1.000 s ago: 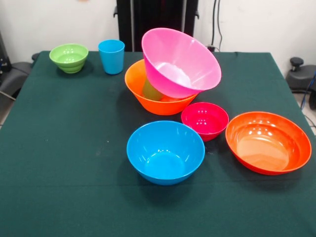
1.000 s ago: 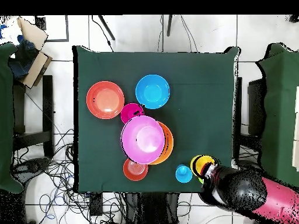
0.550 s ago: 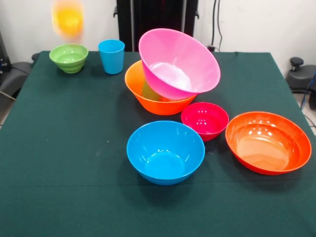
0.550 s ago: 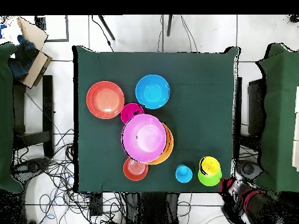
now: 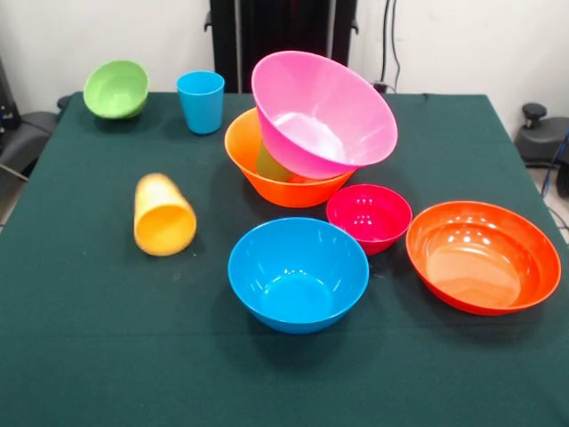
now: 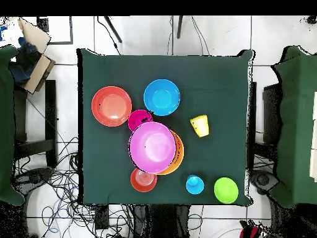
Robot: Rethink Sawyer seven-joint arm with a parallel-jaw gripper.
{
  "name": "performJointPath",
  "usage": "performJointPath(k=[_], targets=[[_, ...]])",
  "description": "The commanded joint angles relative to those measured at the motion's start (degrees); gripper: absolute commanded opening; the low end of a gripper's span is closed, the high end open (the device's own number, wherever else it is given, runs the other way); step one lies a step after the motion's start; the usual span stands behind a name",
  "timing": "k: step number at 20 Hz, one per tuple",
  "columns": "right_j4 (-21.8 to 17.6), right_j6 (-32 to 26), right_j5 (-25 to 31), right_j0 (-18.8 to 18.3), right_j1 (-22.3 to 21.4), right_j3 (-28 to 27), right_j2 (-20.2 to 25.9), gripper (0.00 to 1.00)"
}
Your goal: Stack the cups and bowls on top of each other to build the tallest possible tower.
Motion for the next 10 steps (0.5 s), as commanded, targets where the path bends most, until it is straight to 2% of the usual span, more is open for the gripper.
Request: performJointPath(k=[1, 3, 5, 6, 7, 10], targets=[[5.7, -25.8, -2.5, 3.0, -7.2, 11.0, 7.4, 1.0], [4.3, -24.0, -2.8, 2.8, -5.9, 10.2, 8.4, 1.0], [-0.7, -18.6, -3.4, 3.1, -3.0, 8.2, 9.3, 1.0], [-4.8, -14.7, -4.2, 3.7, -0.7, 6.7, 8.9, 1.0], [-7.1, -12.7, -4.3, 4.2, 0.7, 5.7, 8.2, 1.0], [-16.6, -5.6, -4.0, 7.7, 7.0, 0.6, 3.8, 1.0]])
